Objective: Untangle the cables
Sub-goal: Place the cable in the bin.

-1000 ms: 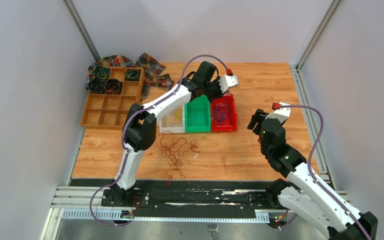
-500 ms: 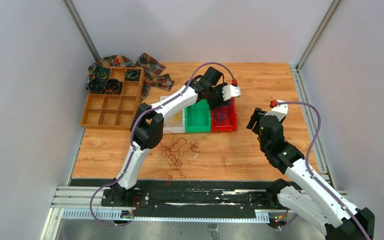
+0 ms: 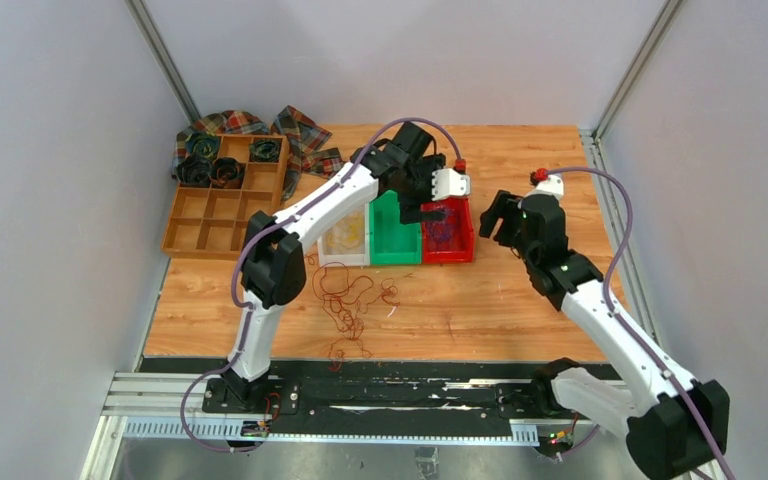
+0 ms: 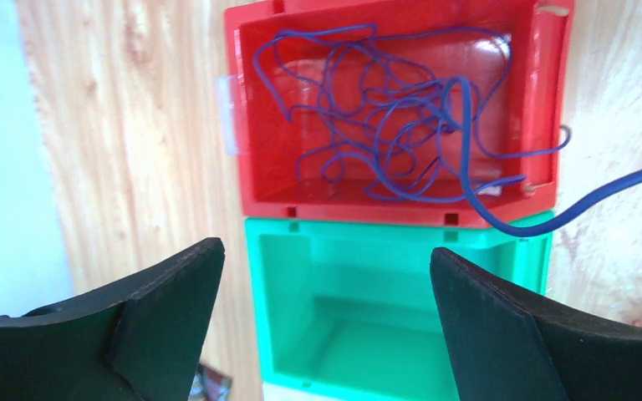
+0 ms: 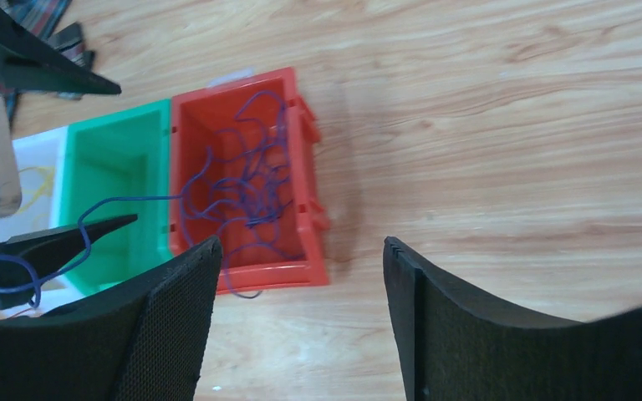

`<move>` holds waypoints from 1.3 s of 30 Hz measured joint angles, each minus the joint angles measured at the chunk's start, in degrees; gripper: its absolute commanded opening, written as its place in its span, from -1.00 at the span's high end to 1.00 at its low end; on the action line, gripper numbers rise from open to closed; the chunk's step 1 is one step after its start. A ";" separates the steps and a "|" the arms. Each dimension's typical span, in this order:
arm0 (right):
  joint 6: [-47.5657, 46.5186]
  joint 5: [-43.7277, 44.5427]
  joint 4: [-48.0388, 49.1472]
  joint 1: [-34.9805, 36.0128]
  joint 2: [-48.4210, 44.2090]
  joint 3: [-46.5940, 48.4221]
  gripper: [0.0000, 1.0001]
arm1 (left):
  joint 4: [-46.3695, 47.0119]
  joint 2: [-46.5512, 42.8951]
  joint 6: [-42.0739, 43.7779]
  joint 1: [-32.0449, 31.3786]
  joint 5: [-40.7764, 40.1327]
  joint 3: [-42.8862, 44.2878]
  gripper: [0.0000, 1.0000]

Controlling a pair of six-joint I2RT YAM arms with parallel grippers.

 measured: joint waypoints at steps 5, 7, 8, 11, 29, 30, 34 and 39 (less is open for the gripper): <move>4.42 -9.79 2.58 -1.14 8.74 4.07 -0.41 | -0.33 -1.73 4.44 -0.37 -5.11 0.02 -0.96; 5.95 -12.35 4.11 -1.18 10.69 4.55 -0.41 | -0.24 -1.75 6.99 -0.96 -8.35 -0.33 -0.96; 6.67 -13.40 4.83 -1.22 11.17 4.59 -0.41 | -0.22 -1.75 7.82 -1.25 -9.55 -0.66 -0.96; 8.98 -15.87 6.75 -1.44 10.95 3.76 -0.41 | -0.26 -1.75 9.62 -2.14 -13.64 -1.53 -0.96; 34.58 -22.91 33.73 -6.71 1.05 -23.04 -0.34 | 14.19 -3.26 14.73 -3.80 -30.45 -5.01 -0.96; 36.39 -23.74 35.63 -7.56 2.47 -23.54 -0.34 | 16.31 -3.89 16.11 -4.02 -31.12 -6.95 -0.96; 41.09 -26.67 41.18 -8.55 7.48 -23.43 -0.33 | 24.70 -6.78 23.69 -5.33 -33.07 -14.38 -0.96; 42.29 -27.21 40.72 -8.61 7.23 -22.27 -0.25 | 30.60 -7.72 30.82 -6.54 -35.26 -15.02 -0.96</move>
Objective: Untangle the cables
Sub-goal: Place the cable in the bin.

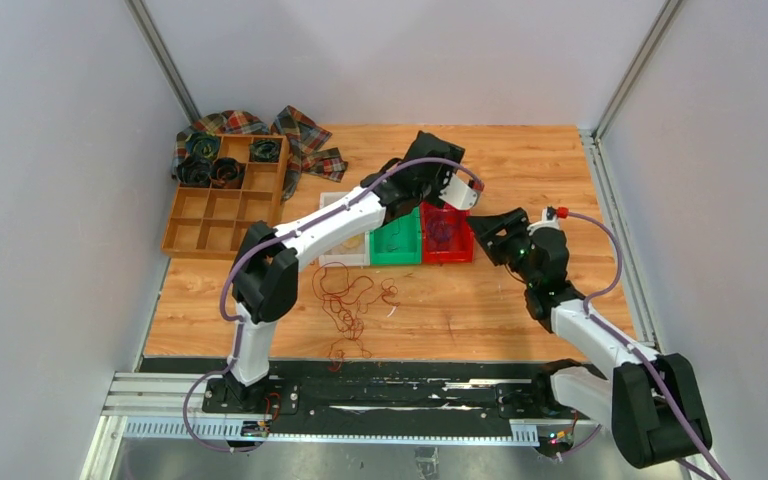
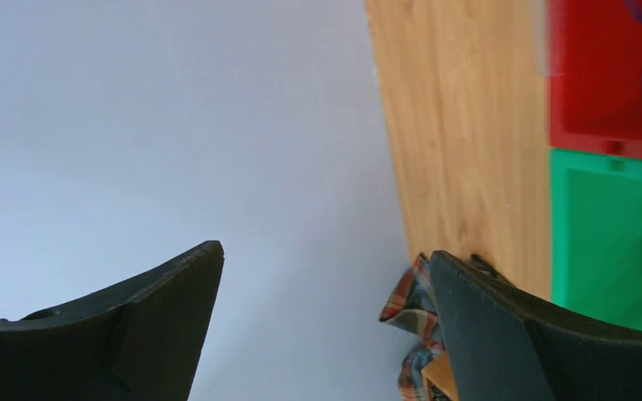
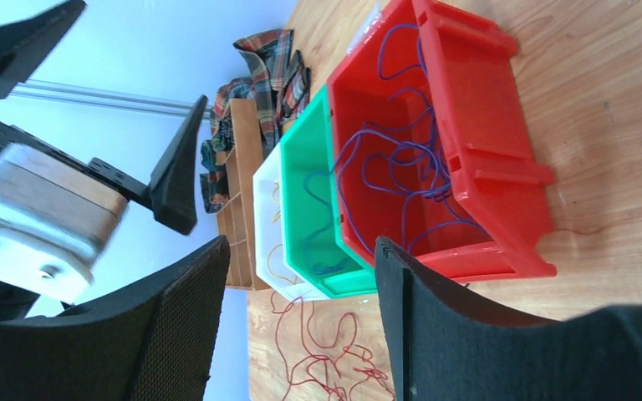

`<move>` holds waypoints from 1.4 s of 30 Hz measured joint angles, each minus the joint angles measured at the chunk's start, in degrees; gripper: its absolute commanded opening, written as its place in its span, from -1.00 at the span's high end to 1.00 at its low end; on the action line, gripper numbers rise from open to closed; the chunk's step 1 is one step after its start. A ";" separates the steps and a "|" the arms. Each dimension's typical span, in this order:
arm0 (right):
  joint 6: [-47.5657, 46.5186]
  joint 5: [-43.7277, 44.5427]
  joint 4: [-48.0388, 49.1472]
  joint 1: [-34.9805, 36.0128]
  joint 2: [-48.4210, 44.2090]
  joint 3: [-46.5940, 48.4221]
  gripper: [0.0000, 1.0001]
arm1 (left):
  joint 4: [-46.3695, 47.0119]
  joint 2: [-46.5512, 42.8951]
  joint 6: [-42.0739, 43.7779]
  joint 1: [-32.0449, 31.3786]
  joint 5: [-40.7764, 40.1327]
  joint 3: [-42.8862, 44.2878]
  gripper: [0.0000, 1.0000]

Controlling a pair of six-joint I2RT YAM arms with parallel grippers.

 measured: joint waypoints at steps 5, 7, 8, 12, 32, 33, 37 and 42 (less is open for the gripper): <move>-2.51 0.46 -4.57 0.00 -2.25 2.62 -0.21 | -4.09 0.02 -2.95 0.22 -0.35 8.72 -0.96; -5.14 0.50 -7.67 0.17 -2.12 4.92 -0.22 | -7.69 0.00 -7.23 0.50 0.39 13.66 -0.96; -6.58 0.81 -8.96 0.63 -1.90 6.12 -0.23 | -10.01 -0.09 -9.92 0.81 1.11 16.24 -0.96; -16.39 4.94 -15.89 7.23 0.83 12.98 -0.23 | -19.78 -0.76 -20.96 2.80 5.68 24.37 -0.96; -39.26 23.71 -42.73 30.38 42.62 55.45 0.10 | -37.92 -36.68 -49.94 34.47 29.68 -6.95 -0.96; -38.97 24.28 -43.78 30.53 43.89 56.19 0.10 | -38.18 -37.94 -49.92 34.67 30.14 -7.87 -0.96; -37.62 26.97 -47.12 30.71 48.46 59.80 0.08 | -38.66 -41.48 -49.92 34.75 31.93 -9.29 -0.96; -36.30 29.31 -49.05 30.71 53.48 66.03 0.08 | -38.82 -44.61 -49.18 34.75 33.20 -9.53 -0.96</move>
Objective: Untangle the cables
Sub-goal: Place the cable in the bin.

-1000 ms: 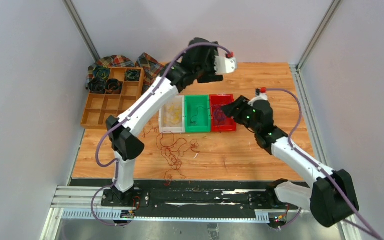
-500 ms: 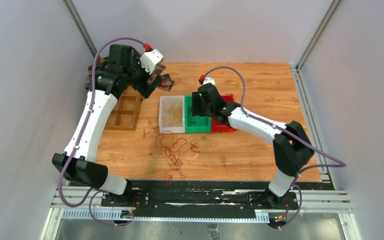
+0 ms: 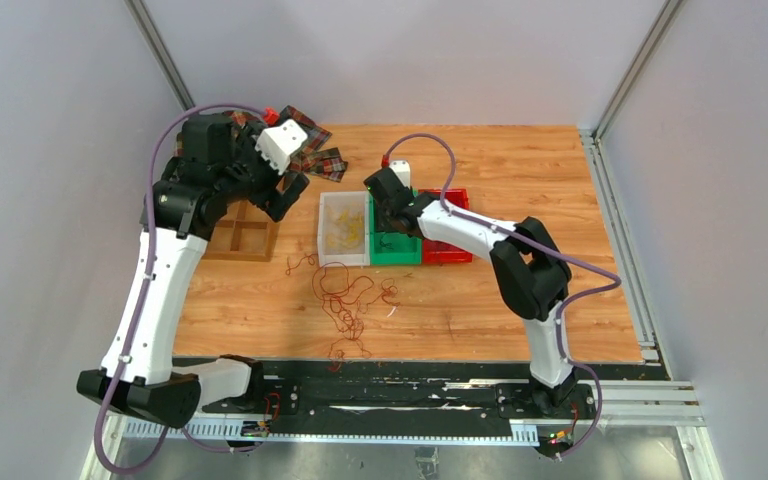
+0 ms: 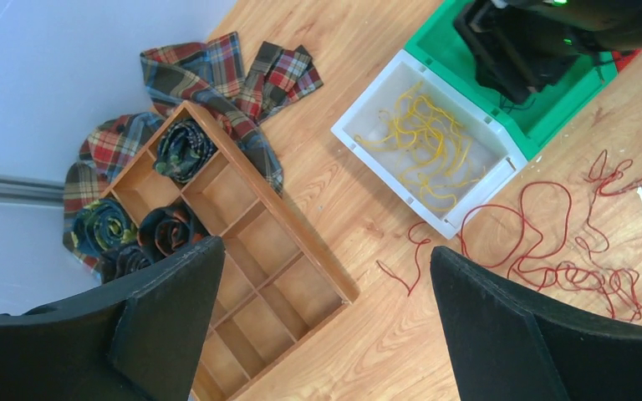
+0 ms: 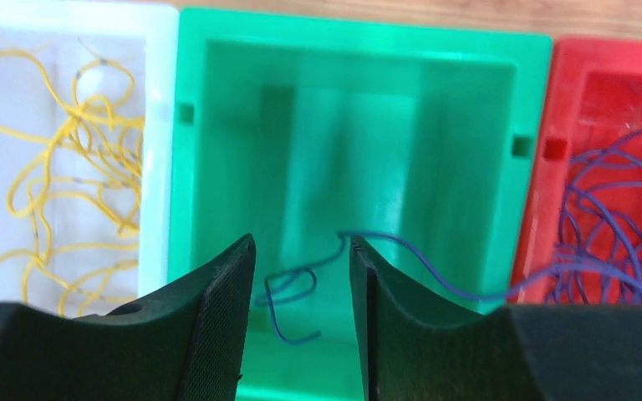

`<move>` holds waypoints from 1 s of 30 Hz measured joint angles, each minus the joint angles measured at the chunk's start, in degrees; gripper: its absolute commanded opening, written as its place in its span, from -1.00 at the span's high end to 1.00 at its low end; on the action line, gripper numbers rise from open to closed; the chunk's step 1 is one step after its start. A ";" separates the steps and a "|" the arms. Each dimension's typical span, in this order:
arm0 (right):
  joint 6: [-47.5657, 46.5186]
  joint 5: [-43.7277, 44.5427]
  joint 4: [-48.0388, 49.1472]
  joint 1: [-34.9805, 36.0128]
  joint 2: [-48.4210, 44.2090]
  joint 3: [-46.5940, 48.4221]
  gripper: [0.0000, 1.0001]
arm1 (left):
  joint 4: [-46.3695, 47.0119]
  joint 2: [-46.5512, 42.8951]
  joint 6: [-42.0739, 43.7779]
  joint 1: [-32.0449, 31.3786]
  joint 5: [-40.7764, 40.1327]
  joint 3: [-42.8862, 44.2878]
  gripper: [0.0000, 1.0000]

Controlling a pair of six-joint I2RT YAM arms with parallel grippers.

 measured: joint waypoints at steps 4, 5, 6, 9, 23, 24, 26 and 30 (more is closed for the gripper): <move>0.37 2.29 -1.46 0.00 4.24 5.09 0.12 | -0.46 -2.80 1.62 0.02 0.26 -1.42 -0.96; 0.35 3.08 -1.92 0.00 5.14 5.97 0.14 | -0.72 -3.32 1.95 0.02 0.28 -1.51 -0.96; 0.33 3.67 -2.16 0.00 5.64 6.36 0.20 | -0.90 -3.78 2.47 0.02 0.33 -1.51 -0.96; -0.07 5.68 -3.39 0.00 6.54 7.13 0.54 | -1.05 -4.66 3.23 0.02 0.42 -1.49 -0.96; -4.37 12.50 -3.98 0.39 1.22 4.17 0.99 | -1.16 -4.85 4.24 0.02 0.61 -1.46 -0.96; -4.94 13.18 -3.74 0.39 -0.57 3.10 0.98 | -1.16 -4.85 4.24 0.02 0.61 -1.46 -0.96; -6.16 14.75 -2.89 0.39 -4.50 0.96 0.99 | -1.16 -4.85 4.26 0.02 0.59 -1.46 -0.96; -7.76 17.09 -0.07 -0.04 -12.59 -4.52 0.99 | -1.16 -4.85 4.26 0.02 0.59 -1.46 -0.96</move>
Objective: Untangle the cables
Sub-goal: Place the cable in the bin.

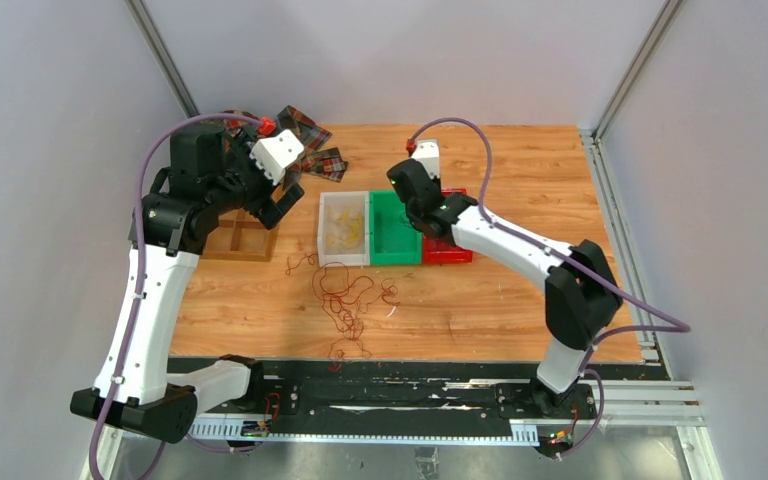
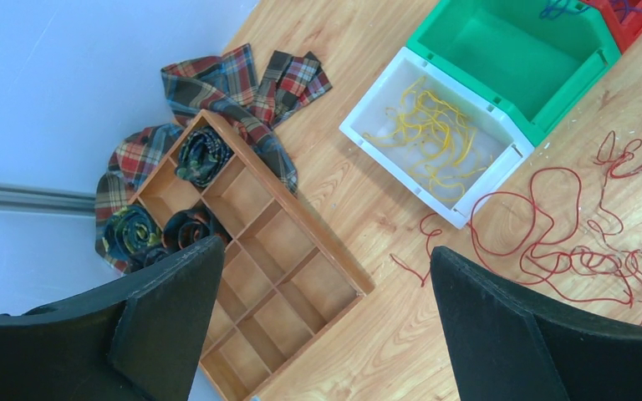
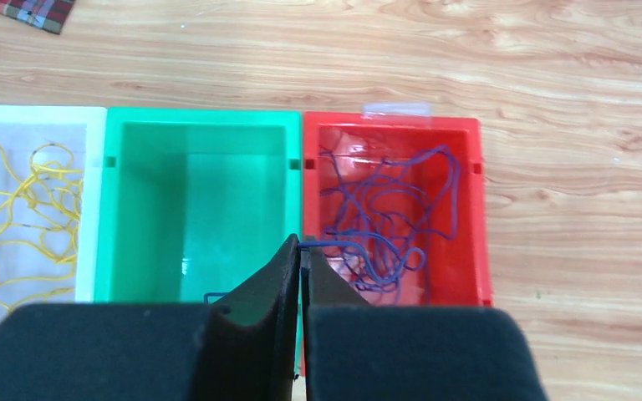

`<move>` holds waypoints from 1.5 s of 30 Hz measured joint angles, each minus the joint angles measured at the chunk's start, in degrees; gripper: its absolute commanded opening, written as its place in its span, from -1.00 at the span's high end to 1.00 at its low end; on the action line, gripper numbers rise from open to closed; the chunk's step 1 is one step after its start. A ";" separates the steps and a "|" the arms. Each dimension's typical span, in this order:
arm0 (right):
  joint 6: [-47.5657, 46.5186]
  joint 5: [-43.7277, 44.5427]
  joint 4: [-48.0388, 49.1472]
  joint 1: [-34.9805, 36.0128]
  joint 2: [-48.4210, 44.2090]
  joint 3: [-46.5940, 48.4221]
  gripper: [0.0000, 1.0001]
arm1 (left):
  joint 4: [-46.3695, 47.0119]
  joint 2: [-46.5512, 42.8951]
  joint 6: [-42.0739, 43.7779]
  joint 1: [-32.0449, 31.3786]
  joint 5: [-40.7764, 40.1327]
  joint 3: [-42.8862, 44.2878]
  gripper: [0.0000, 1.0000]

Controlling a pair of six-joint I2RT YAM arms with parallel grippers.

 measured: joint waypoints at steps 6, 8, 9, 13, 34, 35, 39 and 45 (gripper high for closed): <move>-0.02 -1.09 1.88 -4.57 -5.57 -8.74 0.99 | -0.04 0.00 0.00 0.00 0.02 0.11 -0.96; -0.04 -2.58 1.88 -6.86 -4.96 -10.54 0.99 | -0.07 0.00 0.00 0.00 0.07 0.24 -0.96; -0.07 -3.23 1.75 -7.69 -4.46 -10.95 0.99 | -0.15 0.00 -0.02 0.00 0.07 0.33 -0.96; -0.94 -5.97 1.73 -10.27 -0.81 -11.02 0.99 | -0.31 0.02 -0.02 0.00 0.39 0.72 -0.96; -3.43 -27.61 -5.51 -15.21 -0.48 -1.05 0.06 | -2.08 -0.04 0.42 0.00 2.40 1.99 -0.96; -3.54 -27.69 -5.97 -15.21 -1.53 -0.57 0.09 | -2.10 -0.13 0.42 0.00 2.62 2.01 -0.96; -4.24 -28.24 -7.43 -15.17 -4.07 -0.04 0.23 | -2.10 -0.37 0.44 0.00 3.32 1.95 -0.96; -4.57 -28.92 -7.19 -11.37 -12.85 -11.89 0.03 | -2.10 -2.40 1.09 0.02 4.72 -1.18 -0.96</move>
